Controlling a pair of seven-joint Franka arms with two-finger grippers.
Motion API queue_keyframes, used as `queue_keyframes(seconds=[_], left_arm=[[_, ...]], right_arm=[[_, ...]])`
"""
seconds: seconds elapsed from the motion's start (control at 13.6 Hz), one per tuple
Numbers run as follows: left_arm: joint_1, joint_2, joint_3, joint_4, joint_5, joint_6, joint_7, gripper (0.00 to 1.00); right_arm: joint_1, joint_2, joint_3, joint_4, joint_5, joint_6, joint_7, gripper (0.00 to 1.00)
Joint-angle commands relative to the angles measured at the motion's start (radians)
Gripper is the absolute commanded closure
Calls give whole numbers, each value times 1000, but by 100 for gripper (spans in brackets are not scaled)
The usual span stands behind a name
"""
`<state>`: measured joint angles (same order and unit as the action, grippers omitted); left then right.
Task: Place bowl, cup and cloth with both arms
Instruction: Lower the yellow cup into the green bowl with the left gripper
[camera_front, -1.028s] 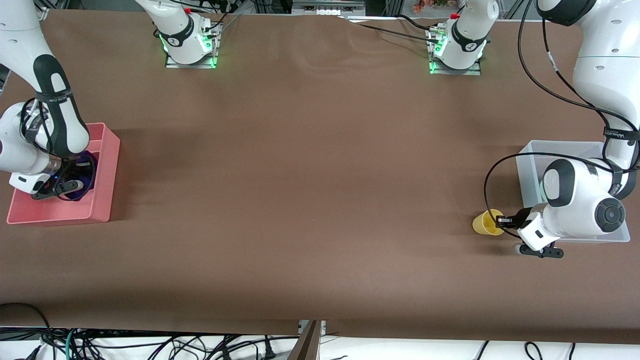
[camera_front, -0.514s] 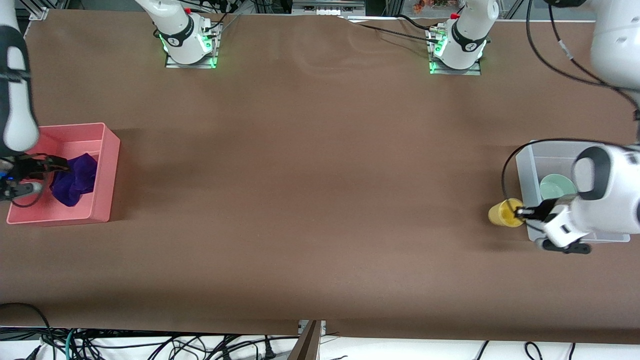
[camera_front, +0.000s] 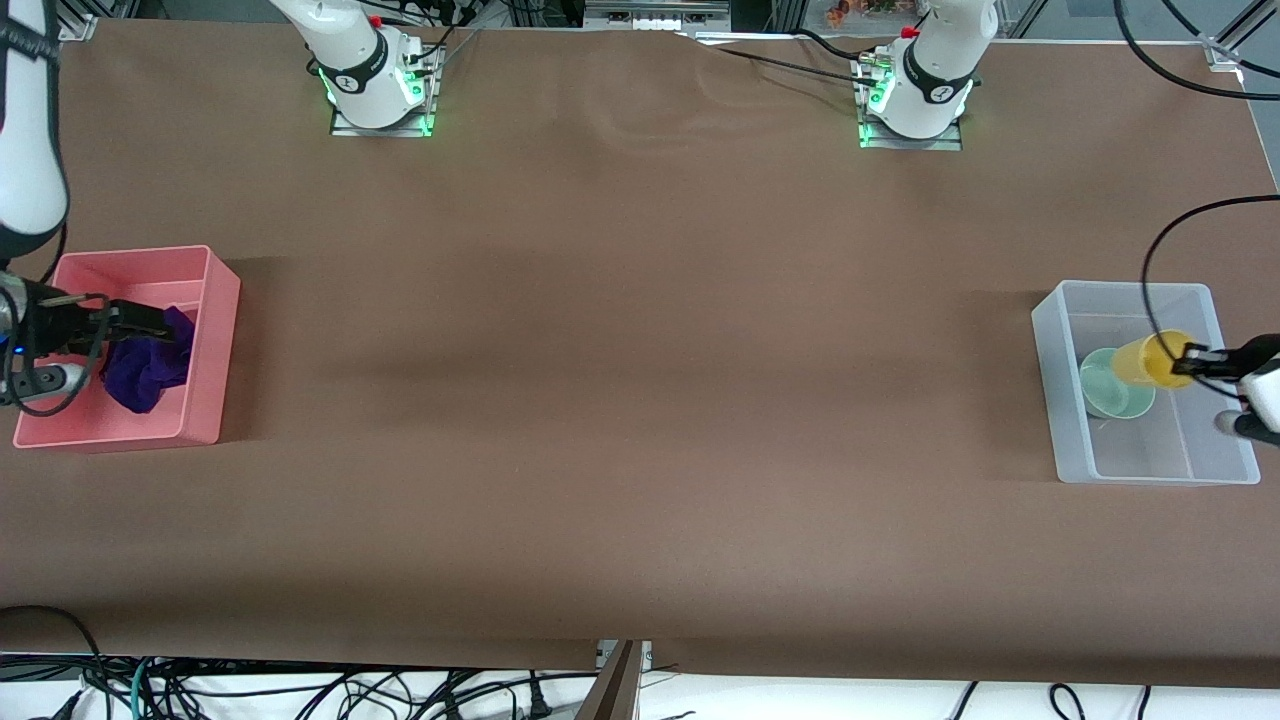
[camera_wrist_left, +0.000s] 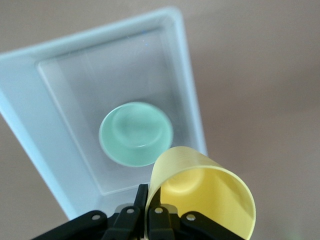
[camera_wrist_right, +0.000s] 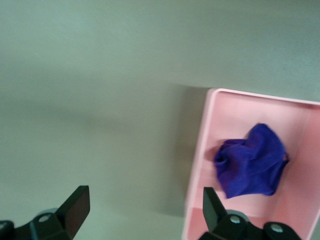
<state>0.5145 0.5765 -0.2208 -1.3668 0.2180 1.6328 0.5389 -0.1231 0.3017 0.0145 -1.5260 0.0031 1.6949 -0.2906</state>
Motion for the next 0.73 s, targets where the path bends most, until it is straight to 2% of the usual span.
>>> queue_keyframes(seconds=[0.0, 0.15, 0.22, 0.37, 0.66], left_arm=[[77, -4, -14, -170, 24, 199, 91, 100], [113, -1, -14, -239, 23, 312, 114, 100], [116, -1, -14, -253, 20, 327, 115, 100], [117, 12, -14, -255, 9, 335, 115, 100], [117, 39, -15, -256, -11, 395, 115, 100]], right_arm=[[19, -52, 44, 15, -2, -70, 91, 0], [33, -53, 65, 125, 1, -189, 93, 0], [42, -61, 65, 133, -5, -202, 91, 0], [53, -82, 67, 133, -49, -214, 79, 0], [46, -159, 51, 130, -64, -139, 83, 0]])
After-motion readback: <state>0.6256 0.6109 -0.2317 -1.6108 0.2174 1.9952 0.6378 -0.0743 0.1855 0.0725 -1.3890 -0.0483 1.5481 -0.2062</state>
